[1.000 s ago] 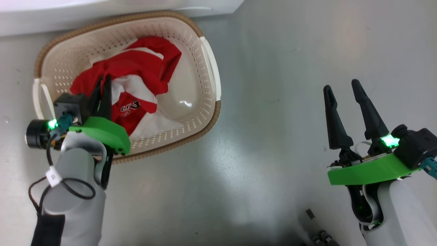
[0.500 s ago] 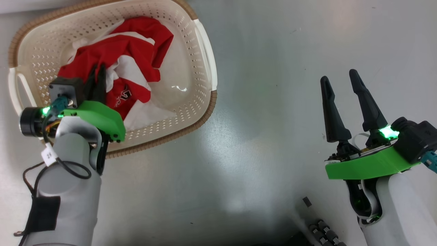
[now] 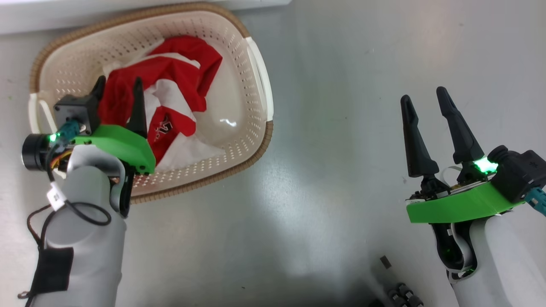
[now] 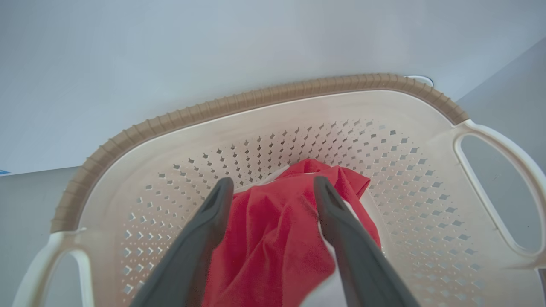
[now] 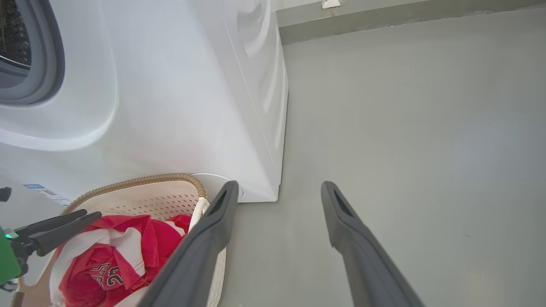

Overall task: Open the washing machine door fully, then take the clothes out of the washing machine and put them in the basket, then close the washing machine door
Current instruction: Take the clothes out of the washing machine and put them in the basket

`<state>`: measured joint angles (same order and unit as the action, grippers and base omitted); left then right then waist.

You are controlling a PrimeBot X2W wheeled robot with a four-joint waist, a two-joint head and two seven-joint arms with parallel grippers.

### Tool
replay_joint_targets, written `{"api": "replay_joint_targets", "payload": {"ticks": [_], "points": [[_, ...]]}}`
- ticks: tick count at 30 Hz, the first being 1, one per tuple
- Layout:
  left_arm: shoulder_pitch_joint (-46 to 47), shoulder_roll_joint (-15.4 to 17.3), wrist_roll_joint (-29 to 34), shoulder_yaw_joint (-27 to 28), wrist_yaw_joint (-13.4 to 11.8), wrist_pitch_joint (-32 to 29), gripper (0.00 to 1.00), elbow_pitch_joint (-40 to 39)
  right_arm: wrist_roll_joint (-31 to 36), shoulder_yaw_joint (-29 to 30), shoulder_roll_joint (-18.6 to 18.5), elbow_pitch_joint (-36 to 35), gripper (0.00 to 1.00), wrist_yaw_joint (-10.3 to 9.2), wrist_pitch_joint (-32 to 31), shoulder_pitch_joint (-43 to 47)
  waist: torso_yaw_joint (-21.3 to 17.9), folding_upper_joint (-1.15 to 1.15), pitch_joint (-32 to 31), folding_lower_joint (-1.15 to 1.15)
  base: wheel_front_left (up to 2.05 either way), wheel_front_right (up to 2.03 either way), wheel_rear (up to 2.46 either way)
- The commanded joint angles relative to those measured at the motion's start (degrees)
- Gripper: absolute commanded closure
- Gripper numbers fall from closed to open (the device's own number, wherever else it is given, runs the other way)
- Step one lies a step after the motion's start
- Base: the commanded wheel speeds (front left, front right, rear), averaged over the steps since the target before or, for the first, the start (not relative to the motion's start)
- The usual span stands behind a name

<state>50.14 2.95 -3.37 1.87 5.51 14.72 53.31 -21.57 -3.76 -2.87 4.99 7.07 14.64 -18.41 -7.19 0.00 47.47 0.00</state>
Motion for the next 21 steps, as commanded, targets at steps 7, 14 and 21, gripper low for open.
{"api": "replay_joint_targets", "payload": {"ticks": [7,14,21], "points": [[-6.8,1.1,-1.2,2.5,0.3,0.3,0.0,-5.6,1.0,-0.8,0.0,0.0,0.0,0.42,0.4,2.1,1.0,0.0,-6.3,0.0,0.0,0.0,0.0],[-12.1,0.6,-1.7,3.4,1.1,0.3,0.0,-11.5,1.6,-0.6,-0.2,1.2,0.0,0.42,0.4,3.6,1.9,0.0,-12.9,0.0,0.0,0.0,0.0],[-17.1,0.2,-2.1,4.1,1.6,0.3,0.0,-16.3,1.7,-0.8,-1.0,2.3,0.0,0.42,0.4,5.7,2.4,0.0,-18.6,0.0,0.0,0.0,0.0]]}}
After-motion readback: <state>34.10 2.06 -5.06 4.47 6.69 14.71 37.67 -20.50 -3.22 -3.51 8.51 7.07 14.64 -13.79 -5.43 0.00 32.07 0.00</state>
